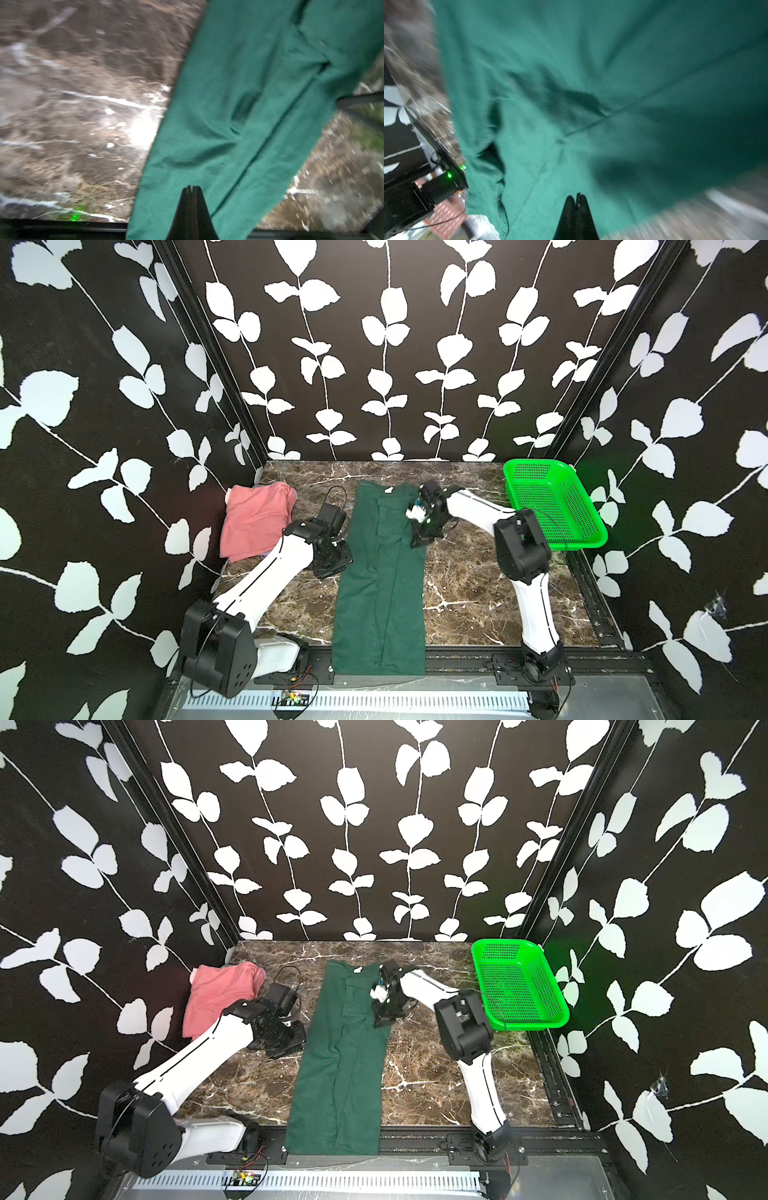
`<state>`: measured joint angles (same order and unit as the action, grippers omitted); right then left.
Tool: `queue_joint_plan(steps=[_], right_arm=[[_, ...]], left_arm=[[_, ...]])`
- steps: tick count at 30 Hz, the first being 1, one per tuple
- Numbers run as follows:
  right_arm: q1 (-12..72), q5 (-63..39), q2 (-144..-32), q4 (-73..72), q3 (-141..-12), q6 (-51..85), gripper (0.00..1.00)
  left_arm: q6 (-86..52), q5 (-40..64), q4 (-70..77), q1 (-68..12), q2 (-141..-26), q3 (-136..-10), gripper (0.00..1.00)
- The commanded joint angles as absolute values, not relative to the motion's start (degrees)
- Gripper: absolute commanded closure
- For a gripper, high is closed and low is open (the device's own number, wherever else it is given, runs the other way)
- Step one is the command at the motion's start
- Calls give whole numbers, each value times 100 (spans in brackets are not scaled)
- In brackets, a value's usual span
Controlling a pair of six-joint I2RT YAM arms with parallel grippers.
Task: Fold and stack t-shirts
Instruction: Adjust the T-shirt at the center of the board.
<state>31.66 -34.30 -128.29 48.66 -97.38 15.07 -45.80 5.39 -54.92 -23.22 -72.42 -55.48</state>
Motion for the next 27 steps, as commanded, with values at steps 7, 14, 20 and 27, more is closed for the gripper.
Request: queue_joint_plan(steps=[7, 14, 20, 27], right_arm=[[3187, -3063, -13597, 5363, -10418, 1152, 100], [2781, -2734, -14393, 6000, -11946, 976, 100], [2210, -2380, -15238, 6630, -13799, 954, 100], [1732, -2468, -15601, 6634, -14606, 993, 100]], left_arm=[[-4863, 455, -5493, -2294, -7172, -5666, 93], [-4678, 1524, -4917, -2271, -7597, -6333, 89], [-4266, 2422, -5106, -2419, -8349, -7076, 84], [-4581, 2657, -4217, -2432, -8096, -5999, 67]])
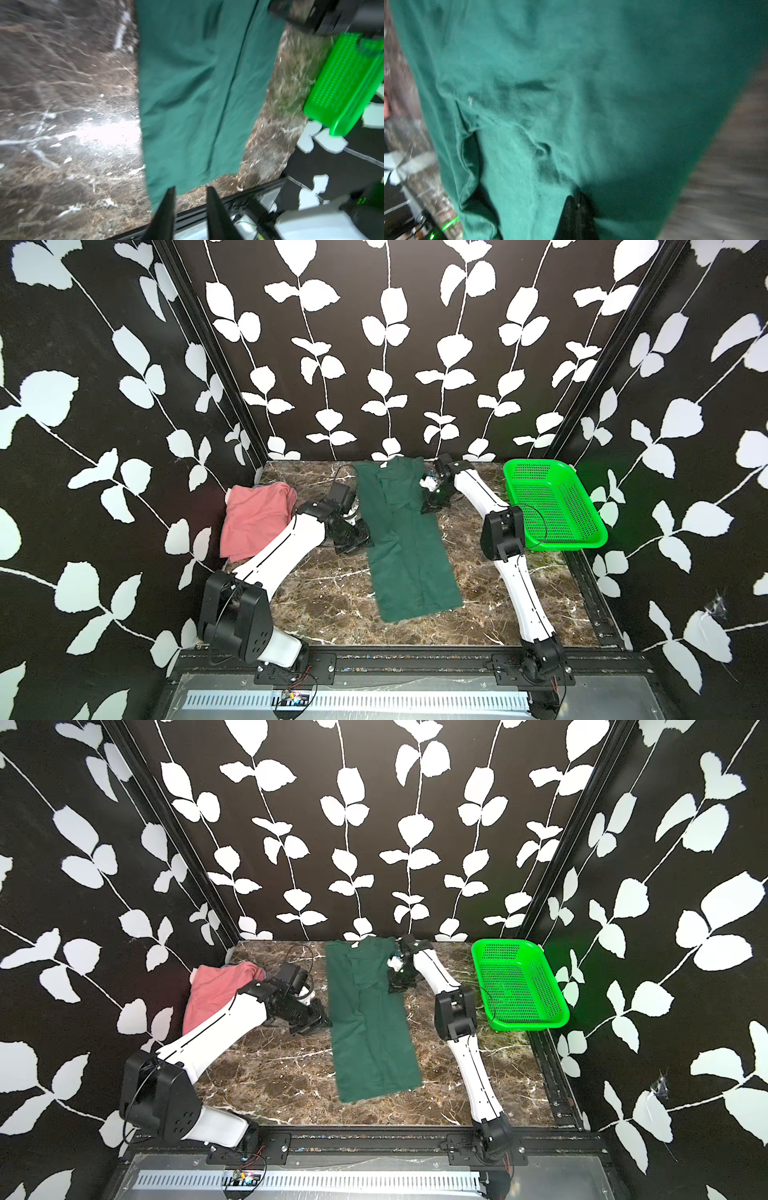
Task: Fold and stack t-shirts
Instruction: Adjust the T-shirt at the center of the board, then fold the T-shirt.
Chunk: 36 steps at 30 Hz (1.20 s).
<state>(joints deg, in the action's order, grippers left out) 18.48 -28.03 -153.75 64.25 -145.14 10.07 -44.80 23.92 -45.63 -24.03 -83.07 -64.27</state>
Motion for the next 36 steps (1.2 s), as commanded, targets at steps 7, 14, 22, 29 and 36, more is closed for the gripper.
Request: queue_joint_plan(steps=[7, 14, 22, 29, 36], right_arm=[[1760, -4458, -14611, 7231, -13727, 577, 50], [1812, -4516, -11858, 6069, -10557, 806, 20], [1862, -3566, -10095, 4873, -6950, 1525, 100], [1888, -2444, -8694, 4039, -5380, 2204, 69], [1907, -1593, -7830, 4532, -4984, 2467, 30]], left_arm=[[-5420, 2736, -2561, -2698, -7332, -4476, 55], [-6638, 2216, -1071, -3354, -6436, -3118, 48], [-6598, 1827, -806, -4316, -7319, -3103, 42], [-5623, 2126, -1292, -4614, -8994, -4126, 46], [-5262, 2118, -1725, -4736, -9237, -4372, 48]])
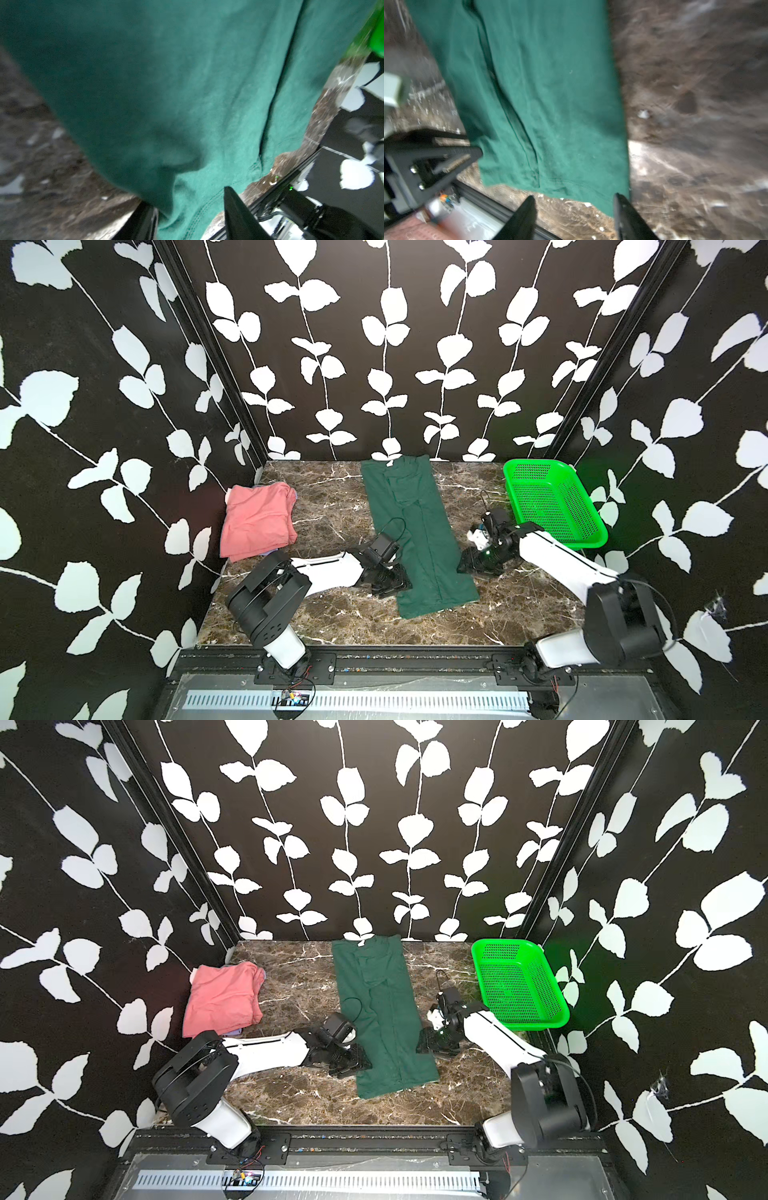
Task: Fold and stack t-shirts
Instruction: Fold the T-shirt.
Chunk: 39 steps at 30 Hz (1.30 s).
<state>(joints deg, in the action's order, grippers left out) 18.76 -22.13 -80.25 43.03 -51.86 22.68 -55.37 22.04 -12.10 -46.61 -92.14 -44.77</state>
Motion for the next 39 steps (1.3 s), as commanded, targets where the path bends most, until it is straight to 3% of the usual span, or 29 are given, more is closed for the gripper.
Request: queue_joint_plan(steps=[1, 6, 15, 19, 27, 39], right_arm=[[1905, -1506, -7696, 4697, -4951, 2471, 27], [1907, -1309, -7144, 4859, -4468, 2550, 24], [1907, -1482, -7022, 4213, -3746, 2719, 26], [1899, -1487, -7210, 3923, -3760, 2620, 32], [1881, -1818, -7709, 3336, -3904, 2357, 32], [1846, -2137, -8268, 3312, -3855, 2482, 41]], left_arm=[[-5279, 2118, -1706, -4752, -9182, -4306, 48], [-5373, 2090, -1753, -4782, -8691, -3824, 48], [-5825, 2087, -1591, -4790, -7549, -2915, 46], [-5887, 2191, -1337, -4824, -7718, -2890, 46], [-6392, 2364, -148, -5078, -8255, -2668, 44], [-6547, 2355, -460, -5710, -8789, -3181, 46]])
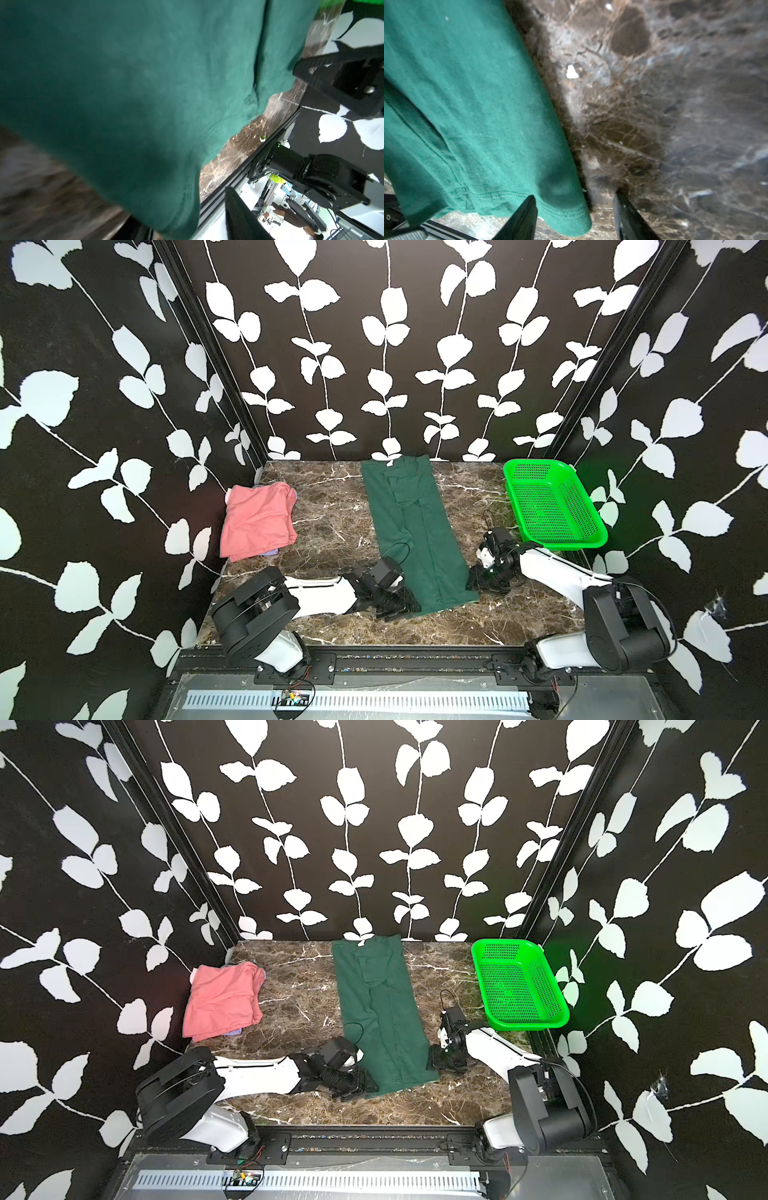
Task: Fold and stack t-shirts
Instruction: Fold the T-shirt.
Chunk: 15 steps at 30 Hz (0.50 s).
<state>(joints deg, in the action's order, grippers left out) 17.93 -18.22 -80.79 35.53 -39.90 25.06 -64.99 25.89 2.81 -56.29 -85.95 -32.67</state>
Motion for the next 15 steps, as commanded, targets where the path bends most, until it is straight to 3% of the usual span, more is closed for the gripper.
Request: queue_joint_plan(steps=[1, 15], right_arm=[[1846, -2130, -8239, 3392, -3857, 2480, 41], [1852, -2120, -7889, 3526, -3535, 2645, 46]], left_arm=[[-6552, 2355, -487, -5728, -8789, -3193, 46], [-6530, 2181, -999, -5783, -8683, -3217, 49]])
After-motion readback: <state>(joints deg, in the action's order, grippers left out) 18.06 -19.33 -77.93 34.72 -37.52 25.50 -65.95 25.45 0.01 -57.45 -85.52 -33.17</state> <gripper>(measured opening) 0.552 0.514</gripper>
